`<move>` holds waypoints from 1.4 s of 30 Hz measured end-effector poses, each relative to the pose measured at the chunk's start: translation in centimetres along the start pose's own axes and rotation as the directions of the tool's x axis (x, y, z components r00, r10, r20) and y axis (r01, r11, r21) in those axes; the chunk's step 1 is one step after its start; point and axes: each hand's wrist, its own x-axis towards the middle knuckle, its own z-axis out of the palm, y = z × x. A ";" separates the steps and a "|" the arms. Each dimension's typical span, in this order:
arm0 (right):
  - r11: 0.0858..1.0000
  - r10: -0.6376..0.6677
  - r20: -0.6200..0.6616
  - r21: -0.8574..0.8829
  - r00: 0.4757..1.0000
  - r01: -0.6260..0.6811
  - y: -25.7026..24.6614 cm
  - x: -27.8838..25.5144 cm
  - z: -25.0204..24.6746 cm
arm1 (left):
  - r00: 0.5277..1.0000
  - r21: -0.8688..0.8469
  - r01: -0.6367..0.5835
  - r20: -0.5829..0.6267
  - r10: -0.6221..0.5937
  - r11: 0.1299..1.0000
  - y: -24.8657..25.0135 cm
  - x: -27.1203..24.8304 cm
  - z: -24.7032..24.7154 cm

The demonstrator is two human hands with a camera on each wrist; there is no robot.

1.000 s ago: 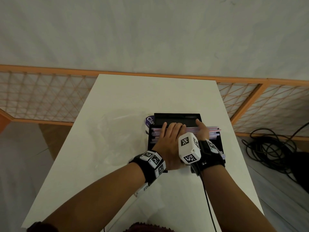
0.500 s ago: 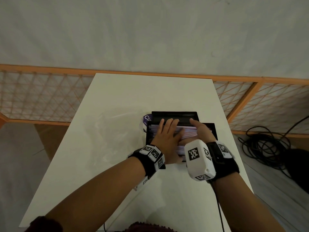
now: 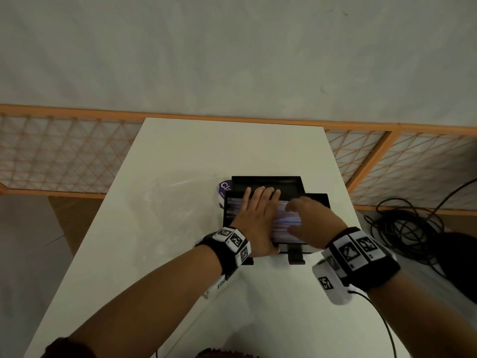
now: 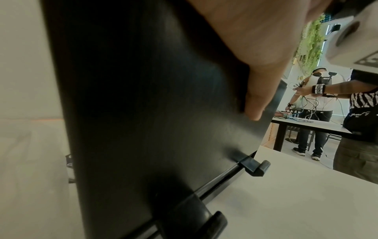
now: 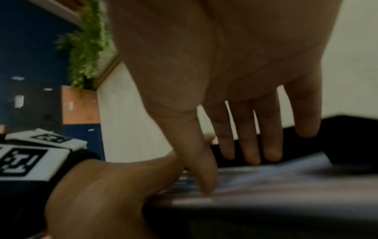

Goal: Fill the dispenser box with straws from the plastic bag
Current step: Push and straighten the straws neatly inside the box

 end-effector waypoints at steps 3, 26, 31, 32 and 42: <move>0.998 -0.057 0.116 0.046 0.992 0.052 1.0 0.7 1.8 | 1.000 -0.014 -0.004 -0.029 0.004 1.000 0.1 -0.3 -0.1; 0.995 -0.099 -0.011 -0.019 0.995 0.099 1.3 -2.8 5.1 | 1.000 -0.009 -0.010 -0.010 0.010 1.000 -0.5 0.1 0.0; 0.984 -0.176 -0.007 -0.033 0.984 0.176 1.2 -3.4 4.8 | 0.999 -0.007 -0.009 -0.033 0.009 1.000 -0.4 0.1 0.5; 0.979 -0.202 -0.057 -0.005 0.978 0.202 1.2 -3.3 4.7 | 0.999 -0.006 -0.007 -0.041 0.006 1.000 -0.3 0.0 0.6; 0.983 -0.115 0.153 -0.128 0.982 0.135 -0.5 0.0 5.0 | 0.993 -0.038 -0.026 -0.119 0.022 0.999 0.4 -1.1 1.4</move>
